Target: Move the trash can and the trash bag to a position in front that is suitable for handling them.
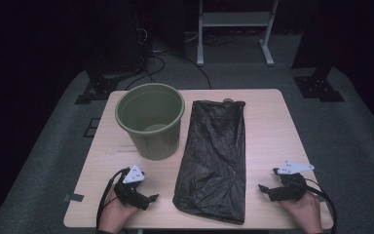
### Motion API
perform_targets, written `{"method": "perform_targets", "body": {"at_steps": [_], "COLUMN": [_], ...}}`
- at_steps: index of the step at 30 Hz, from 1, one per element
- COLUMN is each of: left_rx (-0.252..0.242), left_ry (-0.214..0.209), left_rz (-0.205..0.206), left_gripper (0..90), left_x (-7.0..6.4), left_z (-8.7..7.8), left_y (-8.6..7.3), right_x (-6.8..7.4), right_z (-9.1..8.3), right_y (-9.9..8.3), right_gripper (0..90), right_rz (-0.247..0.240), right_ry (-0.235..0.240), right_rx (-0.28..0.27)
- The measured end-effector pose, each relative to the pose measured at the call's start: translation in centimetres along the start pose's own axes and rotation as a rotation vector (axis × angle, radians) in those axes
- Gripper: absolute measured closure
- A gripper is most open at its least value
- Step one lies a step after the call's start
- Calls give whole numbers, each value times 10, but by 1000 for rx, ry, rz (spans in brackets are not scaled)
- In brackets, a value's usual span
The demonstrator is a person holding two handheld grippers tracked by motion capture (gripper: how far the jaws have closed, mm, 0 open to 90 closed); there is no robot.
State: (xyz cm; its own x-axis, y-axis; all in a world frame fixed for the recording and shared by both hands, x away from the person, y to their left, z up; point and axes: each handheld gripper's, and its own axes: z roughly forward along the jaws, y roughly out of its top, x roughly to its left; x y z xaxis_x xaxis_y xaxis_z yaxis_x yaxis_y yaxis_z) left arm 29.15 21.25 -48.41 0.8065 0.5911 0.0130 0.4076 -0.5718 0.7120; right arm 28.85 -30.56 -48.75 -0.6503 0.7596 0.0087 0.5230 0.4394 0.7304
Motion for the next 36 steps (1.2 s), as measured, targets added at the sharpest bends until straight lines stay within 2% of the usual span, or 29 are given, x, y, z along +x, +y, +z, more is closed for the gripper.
{"method": "perform_targets", "body": {"at_steps": [7, 9, 13, 18, 20, 21, 24, 27, 36], "left_rx": [0, -1, 0, -1, 0, -1, -1, 0, 0], "left_ry": [0, 0, 0, 1, 1, 1, 1, 1, 1], "left_rz": [0, -1, 0, -2, -1, -1, -2, -1, -2], "left_gripper": [0, 0, 0, 0, 0, 0, 0, 0, 0], "left_x": [0, 0, 0, 0, 0, 0, 0, 0, 0], "left_z": [0, 0, 0, 0, 0, 0, 0, 0, 0], "left_y": [0, 0, 0, 0, 0, 0, 0, 0, 0], "right_x": [-1, -1, -1, -1, 4, 7, 20, 28, 41], "right_z": [-2, -3, -7, -11, -15, -16, -15, -7, 17], "right_y": [-1, -1, -1, 2, 8, 10, 25, 34, 47], "right_gripper": [150, 243, 321, 326, 326, 325, 318, 318, 332], "right_rz": [10, 16, 35, 74, 49, 42, 13, 16, 1], "right_ry": [-11, -14, -31, -44, -86, -93, -72, -14, 53], "right_rx": [-4, -9, -6, -5, -3, -7, -25, -37, -6]}}
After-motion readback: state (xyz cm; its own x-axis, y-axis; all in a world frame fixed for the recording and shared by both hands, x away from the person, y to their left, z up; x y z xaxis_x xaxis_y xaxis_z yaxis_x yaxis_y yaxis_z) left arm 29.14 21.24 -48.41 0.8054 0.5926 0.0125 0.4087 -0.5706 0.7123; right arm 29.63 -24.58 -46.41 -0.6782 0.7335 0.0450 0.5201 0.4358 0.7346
